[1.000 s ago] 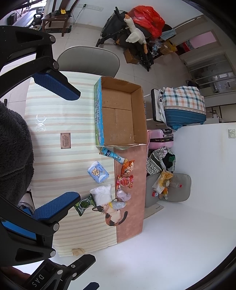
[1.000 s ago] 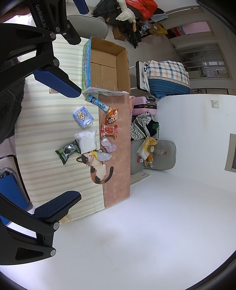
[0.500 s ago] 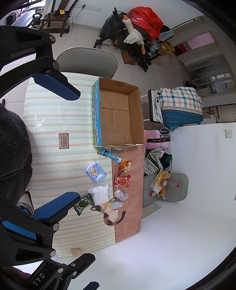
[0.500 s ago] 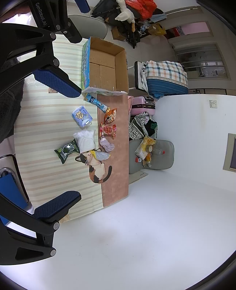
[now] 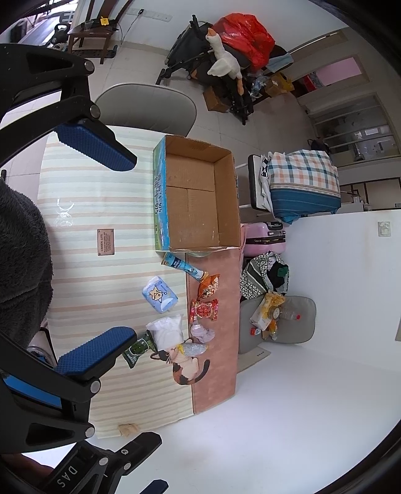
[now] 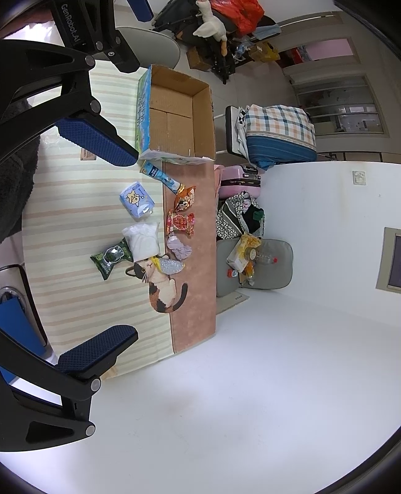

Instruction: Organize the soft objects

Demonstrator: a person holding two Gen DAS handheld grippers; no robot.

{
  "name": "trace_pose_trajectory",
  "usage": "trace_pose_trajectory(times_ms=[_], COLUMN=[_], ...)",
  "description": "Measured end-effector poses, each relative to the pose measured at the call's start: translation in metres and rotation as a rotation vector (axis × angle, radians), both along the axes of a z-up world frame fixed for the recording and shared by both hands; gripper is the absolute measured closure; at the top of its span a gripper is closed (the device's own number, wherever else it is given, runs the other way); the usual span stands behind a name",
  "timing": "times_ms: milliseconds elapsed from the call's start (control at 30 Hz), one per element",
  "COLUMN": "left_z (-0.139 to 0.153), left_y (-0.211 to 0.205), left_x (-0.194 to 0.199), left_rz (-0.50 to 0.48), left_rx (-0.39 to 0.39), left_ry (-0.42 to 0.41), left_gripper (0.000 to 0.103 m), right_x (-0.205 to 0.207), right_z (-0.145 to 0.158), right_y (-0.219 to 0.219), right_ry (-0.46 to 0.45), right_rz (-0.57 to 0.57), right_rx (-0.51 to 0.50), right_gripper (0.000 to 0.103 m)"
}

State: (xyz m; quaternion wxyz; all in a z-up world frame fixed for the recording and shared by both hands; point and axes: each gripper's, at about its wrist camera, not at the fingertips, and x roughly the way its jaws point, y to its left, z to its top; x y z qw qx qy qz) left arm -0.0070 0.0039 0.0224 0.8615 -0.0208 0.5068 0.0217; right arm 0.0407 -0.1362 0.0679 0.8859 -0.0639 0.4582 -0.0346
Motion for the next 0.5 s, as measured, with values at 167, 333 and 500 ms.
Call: trace_pose_trajectory(times_ms=[167,333,500], left_z=[0.0013,0.0039,0.0053], left_y=[0.0004,0.0010,0.0007], left_x=[-0.0004,0.0001,0.0021], left_rz=[-0.002,-0.001,-0.001], left_rx=[0.002,0.003,0.003], left_ry=[-0.005,-0.012,-0.013], left_gripper=[0.000,0.000,0.000], right_x=[-0.0002,-0.0001,-0.0006], right_z=[-0.0003,-0.0003,-0.0003], right_y=[-0.0005,-0.0004,0.0002], right_ry=[-0.002,-0.003,-0.003], right_rz=[0.000,-0.001,0.002], right_rx=[-0.002,0.002,0.002], right_gripper=[0.000,0.000,0.000])
